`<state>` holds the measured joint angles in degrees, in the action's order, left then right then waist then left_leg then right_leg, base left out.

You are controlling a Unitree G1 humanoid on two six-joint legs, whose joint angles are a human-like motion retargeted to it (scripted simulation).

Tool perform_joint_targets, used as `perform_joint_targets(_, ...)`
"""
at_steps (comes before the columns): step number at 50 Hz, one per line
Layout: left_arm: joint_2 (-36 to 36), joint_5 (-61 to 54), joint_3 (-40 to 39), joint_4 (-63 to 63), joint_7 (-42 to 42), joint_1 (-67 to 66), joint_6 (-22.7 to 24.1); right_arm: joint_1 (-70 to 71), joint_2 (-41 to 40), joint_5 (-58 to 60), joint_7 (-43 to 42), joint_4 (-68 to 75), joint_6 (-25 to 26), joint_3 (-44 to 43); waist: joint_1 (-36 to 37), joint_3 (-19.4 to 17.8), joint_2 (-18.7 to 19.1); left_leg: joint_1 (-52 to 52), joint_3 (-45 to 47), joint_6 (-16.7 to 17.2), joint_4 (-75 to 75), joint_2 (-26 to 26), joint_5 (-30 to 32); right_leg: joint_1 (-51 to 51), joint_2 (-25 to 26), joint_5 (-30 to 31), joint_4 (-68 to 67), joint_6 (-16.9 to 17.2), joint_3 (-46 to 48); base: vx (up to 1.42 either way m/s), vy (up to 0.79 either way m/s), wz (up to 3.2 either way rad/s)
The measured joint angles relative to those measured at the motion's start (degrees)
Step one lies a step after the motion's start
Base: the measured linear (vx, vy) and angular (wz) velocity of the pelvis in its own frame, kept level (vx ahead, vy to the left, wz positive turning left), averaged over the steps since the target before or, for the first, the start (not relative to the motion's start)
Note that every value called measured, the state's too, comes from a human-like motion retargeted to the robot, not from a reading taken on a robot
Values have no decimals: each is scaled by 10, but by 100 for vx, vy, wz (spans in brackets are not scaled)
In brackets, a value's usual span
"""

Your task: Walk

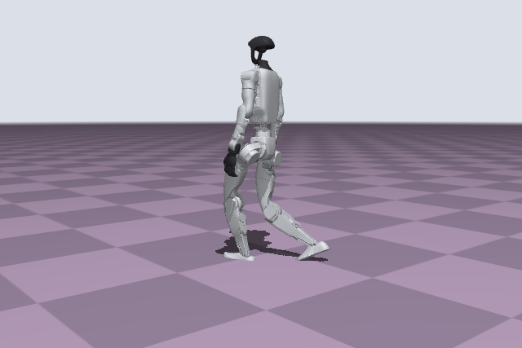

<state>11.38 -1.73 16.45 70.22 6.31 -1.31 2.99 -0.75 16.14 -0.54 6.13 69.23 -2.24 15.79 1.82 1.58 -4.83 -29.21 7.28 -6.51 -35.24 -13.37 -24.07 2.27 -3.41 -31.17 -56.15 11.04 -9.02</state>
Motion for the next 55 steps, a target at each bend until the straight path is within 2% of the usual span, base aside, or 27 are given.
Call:
perform_joint_targets(3, 8, 3, 9, -14, 0, 6, 2, 5, -2, -3, 6, -4, 0, 4, -11, 0, -23, 29, -4, -19, 12, -37, -11, 32, -24, 53, -97, 30, -10, 39, 14, 47)
perform_joint_targets(5, 14, 9, 15, -24, -2, 12, 3, 11, -3, -5, 6, -10, -2, 6, -19, -2, -32, 49, -10, -26, 21, -55, -20, 60, -43, 66, -155, 33, -9, 39, 12, 44)
perform_joint_targets(10, 23, 26, 23, -41, -10, 30, 3, 29, -3, -8, -4, -31, -8, 11, -38, -14, -33, 118, -39, -31, 68, -84, -31, 146, -106, 18, -227, -14, 11, 40, 9, 43)
perform_joint_targets(13, 23, 33, 24, -47, -13, 39, 0, 35, -1, -9, -11, -44, -9, 13, -49, -21, -21, 161, -69, -26, 98, -88, -37, 197, -125, -17, -210, -47, 26, 42, 4, 55)
perform_joint_targets(15, 23, 36, 21, -48, -12, 49, -1, 43, 1, -9, -11, -50, -7, 14, -54, -28, -1, 200, -97, -21, 140, -76, -34, 226, -117, -28, -173, -64, 41, 43, 0, 58)
perform_joint_targets(17, 19, 38, 26, -50, -13, 44, 0, 36, -1, -8, -13, -52, -6, 15, -60, -31, -2, 217, -114, -20, 133, -83, -48, 253, -123, -39, -142, -67, 43, 43, -2, 66)
perform_joint_targets(18, 18, 38, 25, -49, -11, 50, 0, 40, 0, -8, -12, -52, -4, 15, -60, -34, 11, 236, -129, -18, 153, -70, -48, 262, -109, -34, -112, -70, 52, 43, -3, 62)
perform_joint_targets(20, 14, 41, 29, -49, -11, 43, 1, 33, -3, -7, -12, -50, -2, 15, -63, -38, 10, 251, -147, -19, 144, -76, -62, 285, -108, -33, -76, -63, 50, 42, -4, 67)
perform_joint_targets(25, 8, 49, 28, -40, 1, 39, 5, 34, -4, -9, -6, -31, 4, 11, -56, -37, 53, 301, -199, -17, 181, -26, -81, 308, -43, 17, 93, -42, 69, 41, -7, 58)
perform_joint_targets(28, 4, 57, 29, -36, 3, 23, 7, 22, -8, -8, -4, -22, 6, 8, -51, -35, 49, 308, -216, -21, 153, -32, -105, 331, -31, 25, 147, -23, 57, 36, -10, 52)
perform_joint_targets(30, 6, 64, 25, -32, 8, 23, 8, 27, -7, -7, 1, -12, 6, 4, -43, -24, 73, 316, -229, -16, 168, 4, -113, 312, 3, 68, 267, -20, 70, 38, -12, 33)
perform_joint_targets(36, 9, 76, 21, -23, 9, 4, 6, 11, -11, -3, 4, 0, 9, -3, -34, -14, 70, 332, -252, -23, 97, 5, -175, 326, 26, 95, 280, -12, 61, 35, -12, 42)
perform_joint_targets(41, 10, 77, 13, -15, 8, -4, 1, 2, -14, 0, 6, 11, 12, -7, -34, -9, 76, 358, -247, -9, 33, 26, -203, 315, 50, 124, 217, -22, 70, 36, -12, 41)
perform_joint_targets(45, 9, 71, 9, -9, 5, -4, -4, 0, -16, 1, 4, 14, 13, -6, -36, -10, 93, 365, -241, 30, -55, 61, -180, 295, 82, 123, 166, -42, 88, 35, -13, 34)
perform_joint_targets(50, 6, 65, 13, -9, -2, 8, -4, 7, -12, 3, -3, 1, 9, 1, -39, -15, 123, 324, -212, 80, -208, 118, -137, 261, 120, 101, 151, -74, 117, 30, -13, 38)
perform_joint_targets(52, 5, 65, 16, -14, -4, 17, -3, 14, -7, 2, -7, -9, 7, 4, -39, -16, 133, 289, -190, 90, -273, 147, -122, 248, 131, 95, 161, -83, 129, 26, -12, 42)
perform_joint_targets(55, 5, 68, 22, -26, -8, 30, -1, 27, 2, 0, -14, -26, 4, 9, -34, -14, 144, 230, -154, 85, -345, 190, -128, 230, 142, 87, 179, -90, 143, 25, -13, 36)
